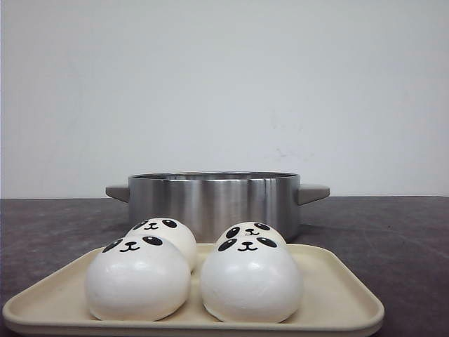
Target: Steam buns
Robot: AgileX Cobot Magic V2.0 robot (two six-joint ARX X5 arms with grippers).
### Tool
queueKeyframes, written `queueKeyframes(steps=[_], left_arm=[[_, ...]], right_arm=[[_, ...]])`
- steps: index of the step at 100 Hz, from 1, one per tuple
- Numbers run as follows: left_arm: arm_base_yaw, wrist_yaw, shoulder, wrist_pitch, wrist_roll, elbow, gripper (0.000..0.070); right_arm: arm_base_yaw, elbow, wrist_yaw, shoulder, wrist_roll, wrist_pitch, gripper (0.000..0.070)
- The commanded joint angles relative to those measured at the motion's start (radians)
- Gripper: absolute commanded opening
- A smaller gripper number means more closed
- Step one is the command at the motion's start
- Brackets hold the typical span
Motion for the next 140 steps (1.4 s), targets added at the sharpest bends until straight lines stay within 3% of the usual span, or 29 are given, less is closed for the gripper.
queueKeyframes(steps=[1, 16, 27, 33, 40, 55, 65, 80, 101, 114, 119, 128, 131, 134, 140], left_arm=[[0.002, 0.002, -0.001, -0.005, 0.006, -0.018, 0.0017], [0.002, 0.003, -0.001, -0.004, -0.031, -0.018, 0.0017], [0.002, 0.006, -0.001, -0.006, -0.194, -0.010, 0.0017], [0.002, 0.032, -0.001, -0.014, -0.317, 0.002, 0.0017], [0.002, 0.067, -0.001, -0.011, -0.400, 0.014, 0.0015], [0.002, 0.148, -0.001, -0.005, -0.493, 0.045, 0.0013], [0.002, 0.216, 0.003, -0.009, -0.489, 0.110, 0.0015], [0.002, 0.242, 0.092, -0.050, -0.422, 0.304, 0.0015], [0.002, 0.320, 0.385, -0.232, -0.195, 0.689, 0.0014], [0.002, 0.341, 0.514, -0.286, -0.151, 0.859, 0.0033], [0.002, 0.341, 0.543, -0.285, -0.150, 0.897, 0.0098], [-0.004, 0.339, 0.565, -0.266, -0.151, 0.922, 0.0331], [-0.010, 0.338, 0.565, -0.262, -0.151, 0.922, 0.0393], [-0.018, 0.334, 0.565, -0.264, -0.151, 0.922, 0.0428], [-0.039, 0.332, 0.563, -0.278, -0.151, 0.922, 0.0443]], right_arm=[[0.003, -0.003, 0.000, -0.002, -0.010, 0.005, 0.0007], [0.003, -0.003, 0.000, -0.002, -0.010, 0.006, 0.0006], [0.003, -0.003, 0.000, -0.002, -0.006, 0.010, 0.0006], [0.003, -0.003, 0.000, -0.002, -0.003, 0.027, 0.0006], [0.003, -0.003, 0.000, -0.002, 0.001, 0.063, 0.0007], [0.003, 0.001, -0.003, -0.002, 0.177, 0.194, 0.0006], [0.003, 0.057, -0.050, 0.000, 0.293, 0.248, 0.0006], [0.003, 0.265, -0.117, 0.102, 0.266, 0.141, 0.0006], [0.003, 0.593, -0.284, 0.357, 0.211, 0.019, 0.0006], [0.004, 0.743, -0.382, 0.480, 0.175, -0.027, 0.0010], [0.004, 0.786, -0.415, 0.517, 0.177, -0.044, 0.0104], [0.006, 0.846, -0.454, 0.570, 0.190, -0.083, 0.0524], [0.009, 0.862, -0.464, 0.583, 0.204, -0.096, 0.0624], [0.012, 0.875, -0.478, 0.596, 0.218, -0.105, 0.0666], [0.023, 0.891, -0.519, 0.616, 0.244, -0.109, 0.0670]])
